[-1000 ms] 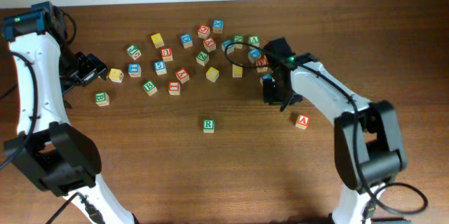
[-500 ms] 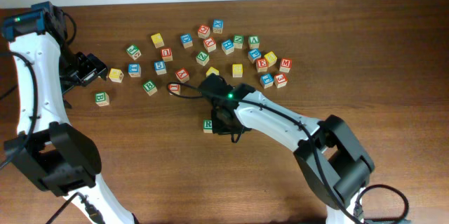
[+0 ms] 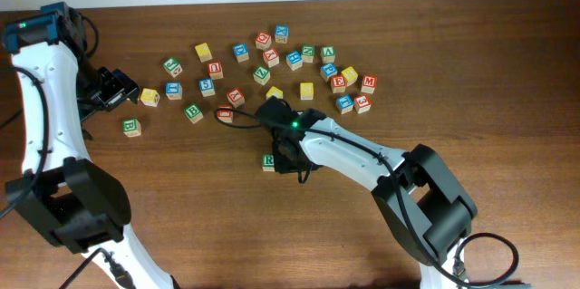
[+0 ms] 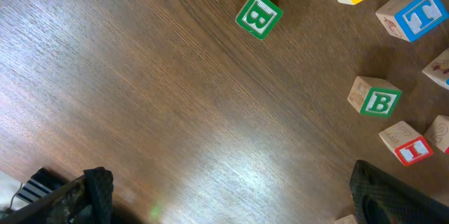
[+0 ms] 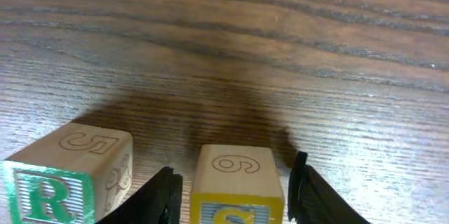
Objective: Spell out RSS
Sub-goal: 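Place the yellow S block right of the R block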
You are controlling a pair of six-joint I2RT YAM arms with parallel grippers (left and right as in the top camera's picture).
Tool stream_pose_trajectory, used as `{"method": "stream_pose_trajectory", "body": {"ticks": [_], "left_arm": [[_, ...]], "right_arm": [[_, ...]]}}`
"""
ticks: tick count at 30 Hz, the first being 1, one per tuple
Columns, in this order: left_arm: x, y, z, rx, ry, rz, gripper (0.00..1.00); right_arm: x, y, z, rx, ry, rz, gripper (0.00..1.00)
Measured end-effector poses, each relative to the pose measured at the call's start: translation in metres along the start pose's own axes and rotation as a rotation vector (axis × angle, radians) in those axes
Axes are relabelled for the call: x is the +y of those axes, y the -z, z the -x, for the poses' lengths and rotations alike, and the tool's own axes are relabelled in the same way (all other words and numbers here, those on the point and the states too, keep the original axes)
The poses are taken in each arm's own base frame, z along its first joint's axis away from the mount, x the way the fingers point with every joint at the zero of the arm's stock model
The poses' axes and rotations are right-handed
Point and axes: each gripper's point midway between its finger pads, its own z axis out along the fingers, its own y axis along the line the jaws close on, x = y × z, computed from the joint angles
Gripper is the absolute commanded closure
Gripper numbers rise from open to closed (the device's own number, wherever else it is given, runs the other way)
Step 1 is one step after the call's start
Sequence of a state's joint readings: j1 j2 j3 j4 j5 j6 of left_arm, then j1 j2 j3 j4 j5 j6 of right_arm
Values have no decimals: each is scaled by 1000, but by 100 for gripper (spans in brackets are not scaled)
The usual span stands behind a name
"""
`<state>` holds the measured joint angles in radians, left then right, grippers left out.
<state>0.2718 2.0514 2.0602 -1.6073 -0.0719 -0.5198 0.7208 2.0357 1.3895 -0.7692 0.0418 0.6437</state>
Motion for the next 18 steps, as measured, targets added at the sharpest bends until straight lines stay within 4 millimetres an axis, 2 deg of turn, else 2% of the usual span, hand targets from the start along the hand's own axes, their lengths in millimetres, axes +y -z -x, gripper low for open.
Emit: {"method": "stream_pose_trajectory", "body": {"ticks": [4, 6, 7, 8, 9, 10, 14, 15, 17, 18], "left_arm": [[0, 0, 0, 0, 0, -1, 1], [0, 0, 0, 0, 0, 0, 1], [0, 0, 0, -1, 0, 0, 1], [0, 0, 0, 0, 0, 0, 1], [0, 0, 0, 0, 0, 0, 1], [0, 0, 0, 0, 0, 0, 1], [0, 0, 0, 1, 0, 0, 1], [0, 0, 0, 0, 0, 0, 1], [0, 0, 0, 0, 0, 0, 1], [0, 0, 0, 0, 0, 0, 1]], "right_arm": [[-7, 0, 12, -22, -7, 6, 54], [-11, 3, 23, -38, 15, 11, 41], [-5, 9, 34, -66, 50, 25, 35], [1, 17, 45, -98, 78, 39, 14], [10, 31, 68, -176, 101, 59, 6], [14, 36, 81, -232, 113, 67, 4], [43, 63, 144, -512, 126, 170, 4], [44, 69, 153, -551, 116, 179, 4], [24, 70, 165, -584, 76, 116, 4], [10, 67, 166, -568, 59, 86, 11]]}}
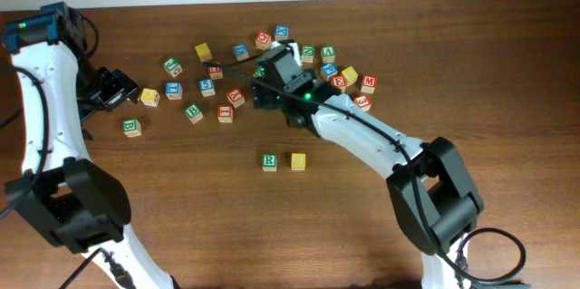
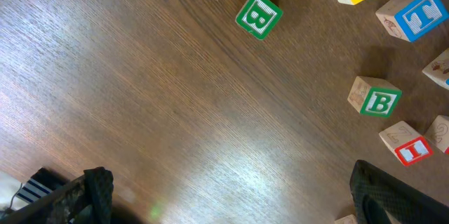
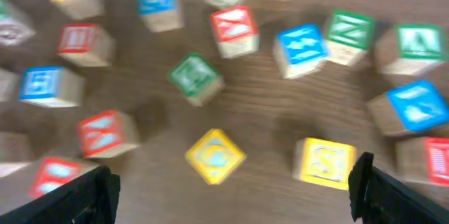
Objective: Spell out RSS
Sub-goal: 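Place the yellow S block right of the R block, then grasp a second yellow S block with the right gripper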
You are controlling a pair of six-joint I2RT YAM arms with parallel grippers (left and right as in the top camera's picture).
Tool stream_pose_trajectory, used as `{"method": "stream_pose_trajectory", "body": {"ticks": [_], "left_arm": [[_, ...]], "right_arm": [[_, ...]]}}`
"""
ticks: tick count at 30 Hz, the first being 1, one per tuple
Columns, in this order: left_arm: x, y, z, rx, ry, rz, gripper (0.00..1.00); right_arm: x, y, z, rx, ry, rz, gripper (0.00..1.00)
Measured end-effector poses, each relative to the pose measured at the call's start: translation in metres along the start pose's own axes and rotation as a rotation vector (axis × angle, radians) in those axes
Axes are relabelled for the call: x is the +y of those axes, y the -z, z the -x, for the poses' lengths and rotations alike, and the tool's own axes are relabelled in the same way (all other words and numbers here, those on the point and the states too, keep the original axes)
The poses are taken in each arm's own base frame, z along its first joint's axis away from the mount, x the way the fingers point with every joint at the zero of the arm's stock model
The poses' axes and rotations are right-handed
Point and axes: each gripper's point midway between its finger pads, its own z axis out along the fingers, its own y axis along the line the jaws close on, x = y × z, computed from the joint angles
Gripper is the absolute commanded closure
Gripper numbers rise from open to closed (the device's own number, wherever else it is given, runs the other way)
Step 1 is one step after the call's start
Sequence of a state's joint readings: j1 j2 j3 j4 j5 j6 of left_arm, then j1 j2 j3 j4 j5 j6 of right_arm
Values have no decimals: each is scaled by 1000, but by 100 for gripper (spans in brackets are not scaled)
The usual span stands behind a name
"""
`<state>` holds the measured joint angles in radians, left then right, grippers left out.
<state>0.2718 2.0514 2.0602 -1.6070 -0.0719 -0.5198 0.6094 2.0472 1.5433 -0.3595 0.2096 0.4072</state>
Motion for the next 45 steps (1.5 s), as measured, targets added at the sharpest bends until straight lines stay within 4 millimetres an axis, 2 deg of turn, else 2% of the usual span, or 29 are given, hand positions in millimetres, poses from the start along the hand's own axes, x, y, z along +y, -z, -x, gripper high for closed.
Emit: {"method": "stream_pose_trajectory", "body": {"ticks": [2, 5, 8, 10, 12, 13, 15, 16, 19, 21, 23, 28, 31, 32, 33, 34, 36, 37, 38, 39, 40, 41, 42, 43, 44, 45], "left_arm": [[0, 0, 0, 0, 0, 0, 1], [0, 0, 0, 0, 0, 0, 1], [0, 0, 0, 0, 0, 0, 1], [0, 0, 0, 0, 0, 0, 1], [0, 0, 0, 0, 0, 0, 1], [0, 0, 0, 0, 0, 0, 1], [0, 0, 0, 0, 0, 0, 1], [0, 0, 0, 0, 0, 0, 1], [0, 0, 0, 0, 0, 0, 1], [0, 0, 0, 0, 0, 0, 1], [0, 0, 0, 0, 0, 0, 1], [0, 0, 0, 0, 0, 0, 1], [0, 0, 0, 1, 0, 0, 1], [0, 0, 0, -1, 0, 0, 1], [0, 0, 0, -1, 0, -1, 1], [0, 0, 1, -2, 0, -1, 1], [0, 0, 0, -2, 0, 0, 1], [0, 0, 1, -2, 0, -1, 1], [0, 0, 1, -2, 0, -1, 1], [0, 0, 1, -2, 0, -1, 1], [0, 0, 0, -1, 0, -1, 1], [0, 0, 0, -2, 0, -1, 1], [0, 0, 0, -2, 0, -1, 1], [0, 0, 1, -2, 0, 0, 1], [0, 0, 0, -2, 0, -1, 1], [0, 0, 1, -2, 0, -1, 1]], "right_arm": [[-31, -5, 4, 16, -67, -42, 17], [-54, -16, 3, 43, -124, -51, 30], [-56, -36, -18, 93, -137, -68, 32], [-56, -45, -21, 93, -156, -69, 40], [-58, -53, -30, 110, -156, -78, 40], [-59, -57, -33, 118, -154, -80, 47], [-61, -64, -40, 128, -153, -92, 49], [-62, -64, -38, 117, -153, -101, 57], [-65, -64, -37, 111, -151, -116, 68], [-66, -64, -37, 108, -151, -121, 68], [-66, -64, -37, 108, -150, -122, 73], [-68, -63, -40, 119, -147, -131, 73], [-71, -41, -38, 156, -108, -143, 73], [-71, -15, -27, 151, -102, -140, 73], [-70, 27, -6, 122, -99, -129, 74], [-74, 70, 1, 133, -93, -131, 75], [-82, 139, -6, 186, -86, -127, 75], [-82, 154, -19, 247, -81, -116, 74], [-82, 159, -36, 316, -77, -107, 74], [-81, 156, -46, 354, -79, -96, 74], [-80, 147, -62, 392, -82, -82, 74], [-79, 129, -82, 421, -94, -65, 74], [-80, 122, -98, 458, -105, -66, 74], [-79, 109, -106, 444, -128, -52, 71], [-81, 99, -124, 461, -153, -53, 71], [-82, 92, -130, 450, -168, -51, 71]]}}
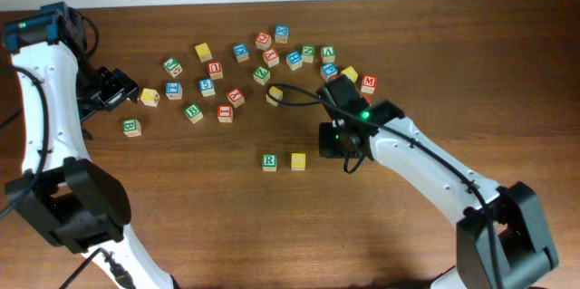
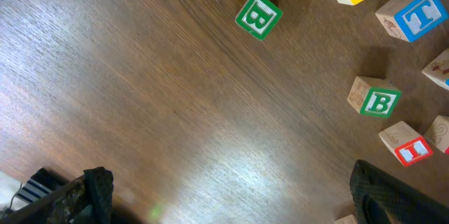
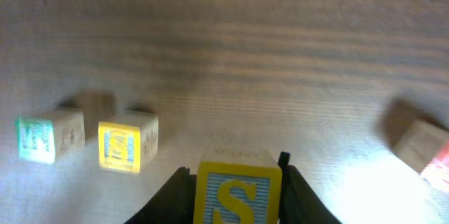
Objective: Spell out RSS
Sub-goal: 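Grasp a second yellow S block with the right gripper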
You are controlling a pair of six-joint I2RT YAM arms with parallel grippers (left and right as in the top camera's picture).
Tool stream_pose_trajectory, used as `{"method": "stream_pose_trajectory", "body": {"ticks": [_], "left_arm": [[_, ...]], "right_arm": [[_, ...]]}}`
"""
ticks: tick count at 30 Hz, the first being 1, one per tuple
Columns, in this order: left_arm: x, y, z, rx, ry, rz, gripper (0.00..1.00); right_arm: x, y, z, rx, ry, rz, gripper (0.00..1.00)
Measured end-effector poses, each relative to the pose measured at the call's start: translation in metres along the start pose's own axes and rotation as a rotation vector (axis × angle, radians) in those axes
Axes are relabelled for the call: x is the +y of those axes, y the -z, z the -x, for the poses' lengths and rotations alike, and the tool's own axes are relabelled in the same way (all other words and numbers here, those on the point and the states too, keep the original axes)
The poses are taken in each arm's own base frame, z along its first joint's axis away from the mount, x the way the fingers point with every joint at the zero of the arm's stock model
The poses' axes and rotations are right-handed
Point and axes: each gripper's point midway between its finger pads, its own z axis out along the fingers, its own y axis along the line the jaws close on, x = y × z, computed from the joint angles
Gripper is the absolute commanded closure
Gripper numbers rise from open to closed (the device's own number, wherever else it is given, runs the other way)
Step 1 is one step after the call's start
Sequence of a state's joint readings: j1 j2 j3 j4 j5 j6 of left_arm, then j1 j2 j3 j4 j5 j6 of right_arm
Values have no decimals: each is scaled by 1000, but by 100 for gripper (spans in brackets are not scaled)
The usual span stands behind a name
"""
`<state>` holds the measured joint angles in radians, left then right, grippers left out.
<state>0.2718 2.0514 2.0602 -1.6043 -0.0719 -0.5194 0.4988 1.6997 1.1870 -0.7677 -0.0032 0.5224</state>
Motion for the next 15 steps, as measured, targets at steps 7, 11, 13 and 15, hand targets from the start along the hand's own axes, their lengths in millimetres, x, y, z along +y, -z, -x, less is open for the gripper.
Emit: {"method": "stream_pose_trajectory", "body": {"ticks": [7, 11, 13, 15], "left_arm": [[0, 0, 0, 1, 0, 0, 1], [0, 0, 0, 1, 0, 1, 1], [0, 0, 0, 0, 0, 0, 1], [0, 0, 0, 1, 0, 0, 1]], "right_arm": [[-10, -39, -22, -14, -28, 25, 70], [-16, -34, -35, 51, -29, -5, 69], [-12, 4, -30, 44, -28, 4, 64], [-12, 43, -38, 30, -8, 31, 57]]}}
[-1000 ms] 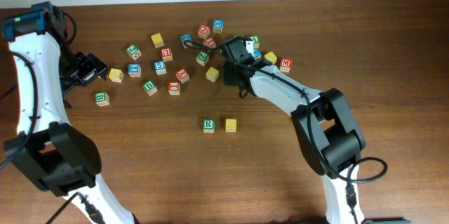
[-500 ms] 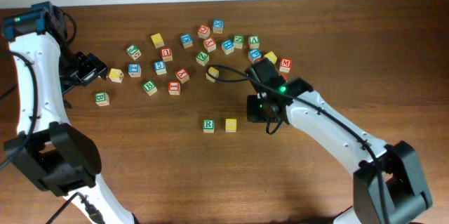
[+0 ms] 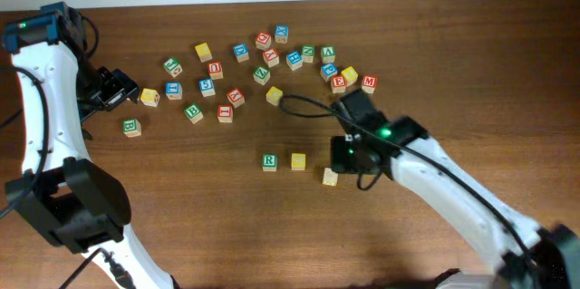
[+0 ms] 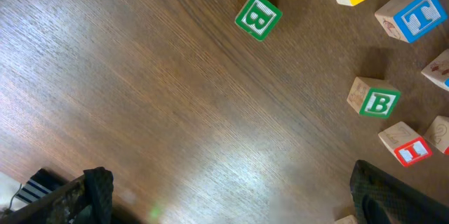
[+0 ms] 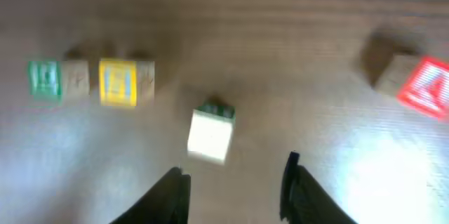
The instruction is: Spell out RSS
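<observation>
A green R block [image 3: 269, 161] and a yellow S block [image 3: 298, 161] stand side by side on the wooden table [image 3: 181, 216]. A third block [image 3: 330, 177] lies just right of them and a little nearer the front. In the right wrist view this third block [image 5: 210, 134] shows a pale face and sits free ahead of my open right gripper [image 5: 235, 182]. The R block [image 5: 45, 80] and S block [image 5: 119, 82] are to its left. My left gripper [image 4: 228, 196] hangs open over bare wood at the far left.
Several loose letter blocks [image 3: 299, 58] are scattered across the back of the table. Two green B blocks [image 4: 258, 15] [image 4: 375, 100] lie near the left gripper. A red block [image 5: 421, 87] sits to the right of the row.
My right gripper held a yellow S block above the table right of the row. Now it is open, and that block lies on the table beside the first S. The left arm is unchanged.
My right gripper first stood around a yellow S block set beside the R. Then it was open over the pile at the back, with R and S left in a row. Later it held a second S block near the row, and now that block lies released.
</observation>
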You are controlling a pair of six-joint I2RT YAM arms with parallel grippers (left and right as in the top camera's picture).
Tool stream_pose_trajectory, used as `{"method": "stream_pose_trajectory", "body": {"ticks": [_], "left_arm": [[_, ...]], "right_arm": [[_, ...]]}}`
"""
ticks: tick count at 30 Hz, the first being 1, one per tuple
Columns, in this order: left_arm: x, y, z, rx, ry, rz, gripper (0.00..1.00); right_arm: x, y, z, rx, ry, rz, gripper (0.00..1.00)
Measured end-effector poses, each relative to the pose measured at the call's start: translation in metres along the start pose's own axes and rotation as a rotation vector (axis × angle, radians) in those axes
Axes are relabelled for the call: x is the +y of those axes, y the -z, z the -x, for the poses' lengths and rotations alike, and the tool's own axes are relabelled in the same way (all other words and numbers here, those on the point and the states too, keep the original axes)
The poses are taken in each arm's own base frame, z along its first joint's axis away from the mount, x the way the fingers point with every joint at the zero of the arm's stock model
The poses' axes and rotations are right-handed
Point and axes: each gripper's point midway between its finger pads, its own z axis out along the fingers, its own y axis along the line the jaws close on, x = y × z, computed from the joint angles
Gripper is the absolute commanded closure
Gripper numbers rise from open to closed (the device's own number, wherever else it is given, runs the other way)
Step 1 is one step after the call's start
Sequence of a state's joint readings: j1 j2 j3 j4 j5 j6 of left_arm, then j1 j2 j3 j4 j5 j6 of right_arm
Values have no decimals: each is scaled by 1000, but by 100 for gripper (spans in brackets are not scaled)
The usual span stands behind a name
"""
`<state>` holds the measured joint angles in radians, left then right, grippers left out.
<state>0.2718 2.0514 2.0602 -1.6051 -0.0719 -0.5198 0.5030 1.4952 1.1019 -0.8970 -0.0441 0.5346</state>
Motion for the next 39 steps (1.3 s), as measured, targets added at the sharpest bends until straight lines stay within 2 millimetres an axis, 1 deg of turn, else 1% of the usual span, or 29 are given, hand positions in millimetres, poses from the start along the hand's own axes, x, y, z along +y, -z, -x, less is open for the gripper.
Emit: {"method": "stream_pose_trajectory", "body": {"ticks": [1, 2, 3, 4, 5, 6, 9, 11, 12, 17, 23, 25, 27, 32, 34, 37, 38, 39], "left_arm": [[0, 0, 0, 0, 0, 0, 1], [0, 0, 0, 0, 0, 0, 1], [0, 0, 0, 0, 0, 0, 1], [0, 0, 0, 0, 0, 0, 1], [0, 0, 0, 0, 0, 0, 1], [0, 0, 0, 0, 0, 0, 1], [0, 0, 0, 0, 0, 0, 1], [0, 0, 0, 0, 0, 0, 1], [0, 0, 0, 0, 0, 0, 1], [0, 0, 0, 0, 0, 0, 1], [0, 0, 0, 0, 0, 0, 1], [0, 0, 0, 0, 0, 0, 1], [0, 0, 0, 0, 0, 0, 1], [0, 0, 0, 0, 0, 0, 1], [0, 0, 0, 0, 0, 0, 1], [0, 0, 0, 0, 0, 0, 1], [0, 0, 0, 0, 0, 0, 1], [0, 0, 0, 0, 0, 0, 1]], "right_arm": [[3, 9, -7, 4, 30, 11, 51], [11, 7, -10, 2, 52, 24, 50], [21, -4, -18, 12, 69, 31, 48], [27, -18, -27, 21, 49, 26, 48], [26, -40, -41, 55, 29, -18, 48], [25, -46, -43, 52, 12, -43, 48], [10, -74, -54, 69, -62, -181, 49], [9, -88, -51, 62, -75, -197, 55], [7, -97, -53, 74, -82, -212, 55], [16, -101, -40, 19, -91, -179, 55], [21, -102, -38, 17, -82, -154, 55], [19, -102, -36, 19, -94, -152, 60], [17, -102, -34, 17, -100, -150, 68], [16, -102, -30, 6, -100, -146, 68], [18, -102, -28, -2, -97, -138, 72], [19, -103, -28, 0, -83, -135, 73], [19, -103, -28, 6, -69, -133, 76], [17, -101, -35, 38, -45, -140, 76]]}}
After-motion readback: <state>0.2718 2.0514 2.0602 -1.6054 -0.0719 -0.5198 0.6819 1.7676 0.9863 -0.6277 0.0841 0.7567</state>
